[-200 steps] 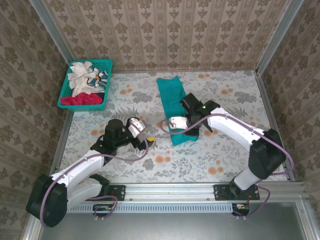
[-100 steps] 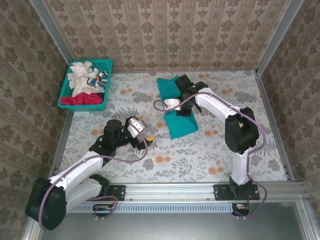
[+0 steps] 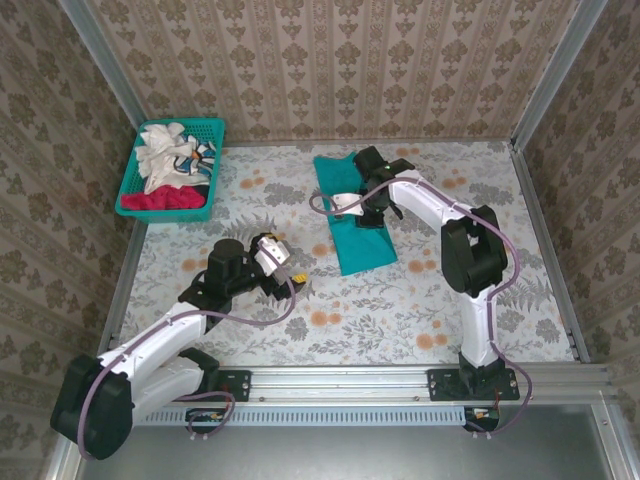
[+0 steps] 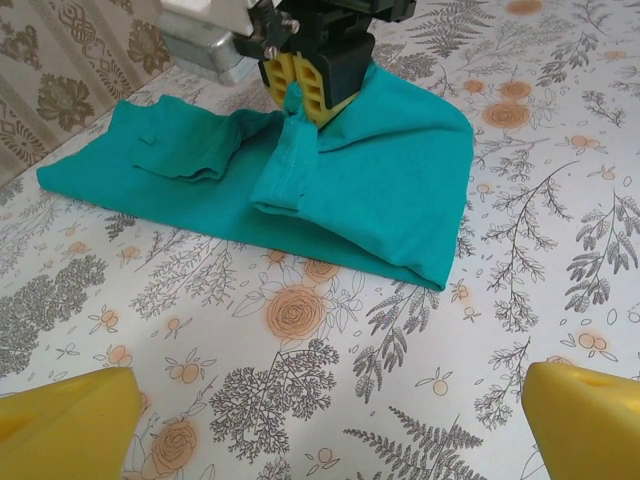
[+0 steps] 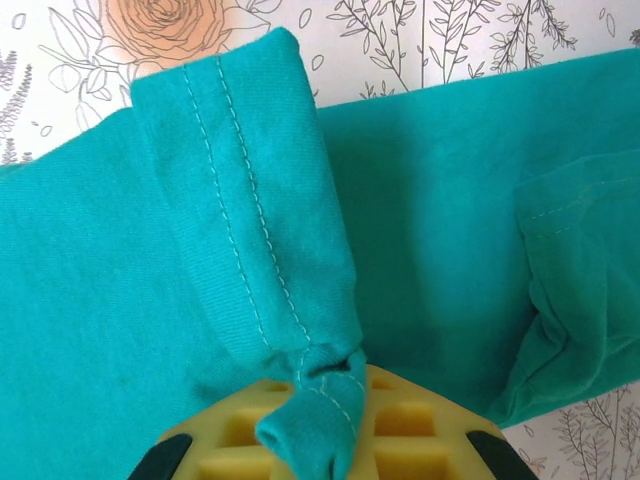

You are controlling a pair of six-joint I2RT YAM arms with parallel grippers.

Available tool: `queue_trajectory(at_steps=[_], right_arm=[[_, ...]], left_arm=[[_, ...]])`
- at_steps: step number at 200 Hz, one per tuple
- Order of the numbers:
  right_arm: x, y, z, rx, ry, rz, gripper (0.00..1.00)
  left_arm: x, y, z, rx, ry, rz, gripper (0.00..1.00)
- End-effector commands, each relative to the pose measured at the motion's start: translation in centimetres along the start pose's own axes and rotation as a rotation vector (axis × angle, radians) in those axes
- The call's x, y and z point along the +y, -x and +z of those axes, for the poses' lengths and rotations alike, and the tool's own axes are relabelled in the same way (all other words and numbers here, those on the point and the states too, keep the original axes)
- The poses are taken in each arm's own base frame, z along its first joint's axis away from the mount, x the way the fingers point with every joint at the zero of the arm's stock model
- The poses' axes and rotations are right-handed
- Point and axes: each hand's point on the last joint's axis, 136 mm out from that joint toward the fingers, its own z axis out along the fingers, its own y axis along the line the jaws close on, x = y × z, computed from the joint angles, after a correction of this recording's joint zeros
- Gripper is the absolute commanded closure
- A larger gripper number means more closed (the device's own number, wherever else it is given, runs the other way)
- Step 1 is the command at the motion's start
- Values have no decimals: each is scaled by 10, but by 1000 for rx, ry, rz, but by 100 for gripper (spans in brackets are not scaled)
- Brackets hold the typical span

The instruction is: Fold and stack the t-shirts

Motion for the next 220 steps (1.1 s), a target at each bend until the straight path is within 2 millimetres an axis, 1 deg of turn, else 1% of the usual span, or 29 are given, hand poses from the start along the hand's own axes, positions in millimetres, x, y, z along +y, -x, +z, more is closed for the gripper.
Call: queue_trajectory(at_steps=[1,54,89,115,138,157,166,178,190,220], right_arm=[[-5,1,8,-28,10,3,100],[-15,-10,27,-27,10,33,100],[-21,-7,34,-48,-8,42,100],[-22,0,32,-84,-8,50,100],[-19,0,32,-83,2,53,100],[-16,4,24,-106,-4,60,100],[-17,10,19,-138,-20,59,100],[-19,12,17,-153,-34,61,100],[-21,8,21,-125,-43,55,100],[-28,-8,41,-39,-59,59,100]], left_arm=[[1,9,0,-8,-13,40,0],[-5,8,0,-18,-25,32,0],[-2,9,0,-18,-13,38,0],[-1,12,1,-19,-8,55,0],[-2,9,4,-13,-16,52,0],[-2,8,5,-13,-20,42,0],[-2,8,5,-16,-20,41,0],[-2,9,6,-18,-22,46,0],[-2,8,7,-12,-24,50,0],[-5,5,8,-5,-37,35,0]])
